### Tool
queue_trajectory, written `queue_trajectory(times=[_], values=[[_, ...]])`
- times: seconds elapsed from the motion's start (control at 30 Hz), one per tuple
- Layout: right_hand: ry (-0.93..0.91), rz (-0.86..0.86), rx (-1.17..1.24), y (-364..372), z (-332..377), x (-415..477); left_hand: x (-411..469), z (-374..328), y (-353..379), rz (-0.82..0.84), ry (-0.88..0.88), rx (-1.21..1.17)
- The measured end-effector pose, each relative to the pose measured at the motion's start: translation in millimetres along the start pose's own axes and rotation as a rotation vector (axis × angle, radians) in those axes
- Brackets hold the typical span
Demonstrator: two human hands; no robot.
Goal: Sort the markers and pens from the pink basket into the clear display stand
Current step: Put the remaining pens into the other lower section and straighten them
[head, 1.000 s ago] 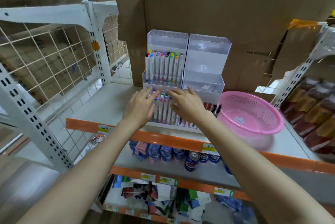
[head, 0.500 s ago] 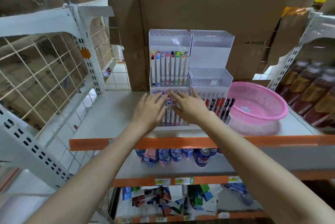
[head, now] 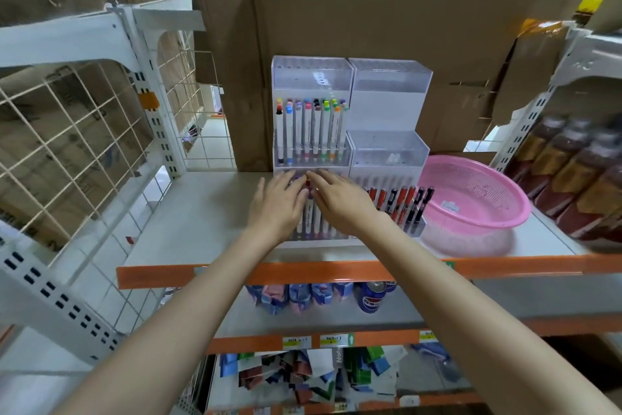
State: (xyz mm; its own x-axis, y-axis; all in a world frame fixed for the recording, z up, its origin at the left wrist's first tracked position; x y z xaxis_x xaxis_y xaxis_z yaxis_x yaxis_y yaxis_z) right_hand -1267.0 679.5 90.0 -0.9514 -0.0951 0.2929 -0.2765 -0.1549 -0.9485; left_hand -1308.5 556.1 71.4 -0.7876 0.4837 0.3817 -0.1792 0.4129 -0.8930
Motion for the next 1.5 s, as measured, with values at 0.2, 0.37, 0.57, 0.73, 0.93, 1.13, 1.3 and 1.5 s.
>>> queue_trajectory(times=[0.2,0.37,0.57,0.73,0.93,1.13,1.3,1.5], values=[[-0.011,0.036,-0.060,17.5,-3.1,-6.6,-2.6,5.6,7.6,-0.064,-0.036,-0.013],[-0.009,-0.028,0.067,1.1,0.5,1.5,5.6,3.3,-2.8,-0.160,0.006,0.001],[-0.047,-0.420,0.084,-48.7,-7.6,37.4,44.1,-17.0,-58.7,-0.469,0.096,0.082],[0.040,-0.329,-0.049,-60.7,-23.9,67.3,79.8,-12.1,-64.1,-0.327,-0.003,0.142],[0.041,-0.311,-0.055,-54.9,-33.5,75.9,86.9,-3.8,-51.9,-0.350,0.043,0.127],[0.071,-0.429,-0.064,-63.7,-31.8,84.9,92.7,-12.3,-55.1,-0.451,0.004,0.141],[0.077,-0.373,-0.058,-61.3,-35.2,87.1,99.1,-20.8,-52.5,-0.426,0.054,0.175],[0.082,-0.362,-0.026,-58.0,-36.8,87.5,99.8,-21.1,-54.7,-0.501,0.045,0.079]])
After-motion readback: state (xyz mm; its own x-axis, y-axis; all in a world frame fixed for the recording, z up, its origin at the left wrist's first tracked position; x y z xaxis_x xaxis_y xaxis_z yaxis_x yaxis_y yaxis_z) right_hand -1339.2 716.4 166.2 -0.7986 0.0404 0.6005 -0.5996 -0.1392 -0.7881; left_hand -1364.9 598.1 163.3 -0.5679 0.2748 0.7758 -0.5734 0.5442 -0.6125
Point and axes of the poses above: each hand's wrist, its own x-axis towards the middle knuckle, its own y-axis out of the palm, z = x × y, the point moved 4 cm from there along x, towards the middle knuckle, and after that the axes turned 5 degrees about -z, right-handed, at the moved point
